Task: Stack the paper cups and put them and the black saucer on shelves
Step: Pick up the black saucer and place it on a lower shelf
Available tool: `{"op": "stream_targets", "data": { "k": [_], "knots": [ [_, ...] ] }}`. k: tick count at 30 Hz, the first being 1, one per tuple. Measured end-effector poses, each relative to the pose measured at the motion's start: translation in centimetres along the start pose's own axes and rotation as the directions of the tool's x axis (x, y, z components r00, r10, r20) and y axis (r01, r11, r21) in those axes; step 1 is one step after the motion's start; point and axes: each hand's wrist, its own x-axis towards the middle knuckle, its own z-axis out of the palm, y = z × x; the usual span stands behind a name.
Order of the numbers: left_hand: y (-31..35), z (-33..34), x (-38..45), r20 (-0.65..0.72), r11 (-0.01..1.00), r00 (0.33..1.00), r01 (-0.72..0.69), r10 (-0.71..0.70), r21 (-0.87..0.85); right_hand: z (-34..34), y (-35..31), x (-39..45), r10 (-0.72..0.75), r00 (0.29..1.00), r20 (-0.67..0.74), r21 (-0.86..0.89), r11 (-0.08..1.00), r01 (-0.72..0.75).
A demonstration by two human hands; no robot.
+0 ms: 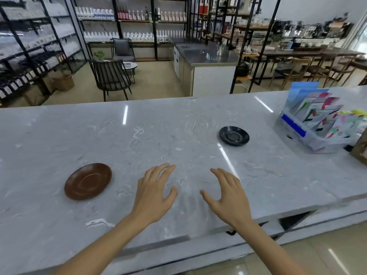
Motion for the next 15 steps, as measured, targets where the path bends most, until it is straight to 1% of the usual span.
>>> {"op": "stream_targets", "data": {
  "k": [3, 10, 15],
  "knots": [
    [0.7, 2.7, 3.6, 0.003, 0.998, 0.999, 0.042, -0.042, -0.042, -0.2, 3.4, 3.5, 0.024, 1.0, 0.019, 0.035, 0.999, -0.025],
    [3.6, 9.7, 13.0, 0.012, 0.974, 0.984, 0.175, -0.175, -0.147, -0.6, 12.5, 12.6, 0.067, 0.99, 0.125, 0.046, 0.996, -0.073],
    [5.9, 13.8, 18.8, 0.054, 0.949, 0.977, 0.214, -0.207, -0.233, -0.7, 18.5, 18.8, 0.15, 0.979, 0.139, 0.081, 0.983, -0.163]
  ]
}}
